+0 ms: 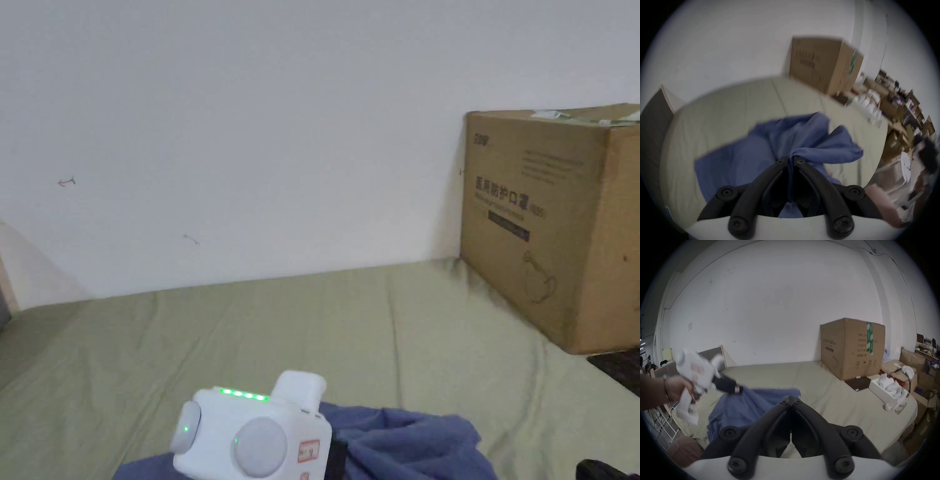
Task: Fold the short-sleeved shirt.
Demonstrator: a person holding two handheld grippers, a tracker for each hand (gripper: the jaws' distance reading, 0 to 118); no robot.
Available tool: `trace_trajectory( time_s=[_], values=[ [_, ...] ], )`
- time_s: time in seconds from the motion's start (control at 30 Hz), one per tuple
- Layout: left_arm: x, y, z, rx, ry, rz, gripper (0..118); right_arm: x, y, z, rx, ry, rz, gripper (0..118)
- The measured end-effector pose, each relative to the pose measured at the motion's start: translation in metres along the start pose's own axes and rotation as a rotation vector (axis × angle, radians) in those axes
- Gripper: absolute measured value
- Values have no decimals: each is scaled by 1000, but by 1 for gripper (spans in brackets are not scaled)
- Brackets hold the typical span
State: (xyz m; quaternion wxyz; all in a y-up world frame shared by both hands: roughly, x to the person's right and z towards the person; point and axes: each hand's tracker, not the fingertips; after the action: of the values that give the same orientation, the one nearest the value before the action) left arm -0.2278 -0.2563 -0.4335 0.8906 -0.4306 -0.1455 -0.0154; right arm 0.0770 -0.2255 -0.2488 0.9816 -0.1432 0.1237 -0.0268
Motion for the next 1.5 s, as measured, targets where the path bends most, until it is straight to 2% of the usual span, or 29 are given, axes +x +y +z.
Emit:
trace_trajectory(
  time_s=[0.07,0.1,0.13,0.17,0.2,0.23,0.3,0.4,0.53,0.57,0.6,0.63,0.67,0.7,0.73,0.77,0.9,0.97,1.07,1.1,1.17,1.23,1.3,1.33,1.37,1.4,1.43,1.47,1.5],
  values=[
    [-15,-26,-43,-104,7,42,9,3,-11,-8,-56,-16,-1,0],
    [-21,-35,-54,-123,9,69,24,4,-15,-12,-80,-19,-2,0],
    [-27,-41,-60,-125,25,90,44,3,-18,-15,-93,-16,-5,0],
    [-25,-51,-44,-122,36,118,72,2,-21,-18,-98,-12,-6,0],
    [-32,-52,-41,-108,28,142,108,0,-22,-19,-102,-9,-8,0],
    [-40,-50,-32,-75,11,165,118,-3,-22,-22,-105,-5,-9,0],
    [-50,-40,0,28,-9,181,111,-10,-18,-25,-102,7,-10,0],
    [-65,-24,63,138,37,146,111,-22,-3,-29,-76,34,-19,0],
    [-76,-52,163,505,63,122,109,-40,20,-28,49,85,-34,0],
    [-71,-70,188,620,123,115,106,-44,22,-28,83,86,-29,0],
    [-67,-90,202,710,192,111,93,-48,24,-27,114,83,-27,0],
    [-62,-113,217,811,288,107,75,-53,24,-27,155,78,-29,0],
    [-53,-132,226,862,360,106,47,-57,23,-26,184,75,-33,0],
    [-46,-148,231,886,431,109,9,-60,21,-26,210,72,-37,0],
    [-41,-162,235,884,509,124,1,-64,17,-25,228,70,-41,0],
    [-37,-177,240,867,578,161,1,-67,14,-24,232,66,-42,0],
    [-38,-217,248,888,544,343,0,-75,7,-21,233,63,-41,0],
    [-45,-211,241,831,550,303,0,-76,8,-25,207,91,-16,0],
    [-61,-190,237,785,571,260,0,-79,11,-31,187,76,11,0],
    [-81,-169,229,739,512,267,0,-80,12,-33,182,75,6,0],
    [-134,-121,201,505,422,349,0,-78,15,-42,126,118,-32,0],
    [-196,-85,160,370,294,391,0,-79,14,-55,65,141,-42,0],
    [-238,-59,108,221,276,352,1,-79,12,-68,32,140,-27,0],
    [-256,-49,84,160,277,342,5,-79,10,-75,19,145,-18,0],
    [-278,-43,62,125,306,347,21,-80,8,-83,4,150,-8,0],
    [-291,-37,42,102,332,346,61,-80,5,-91,-10,156,1,0],
    [-305,-33,21,80,352,345,94,-80,4,-102,-35,170,12,0],
    [-317,-33,2,62,372,358,115,-80,3,-111,-54,180,17,0],
    [-327,-33,-16,40,394,361,118,-81,1,-120,-64,181,23,0]
  ],
)
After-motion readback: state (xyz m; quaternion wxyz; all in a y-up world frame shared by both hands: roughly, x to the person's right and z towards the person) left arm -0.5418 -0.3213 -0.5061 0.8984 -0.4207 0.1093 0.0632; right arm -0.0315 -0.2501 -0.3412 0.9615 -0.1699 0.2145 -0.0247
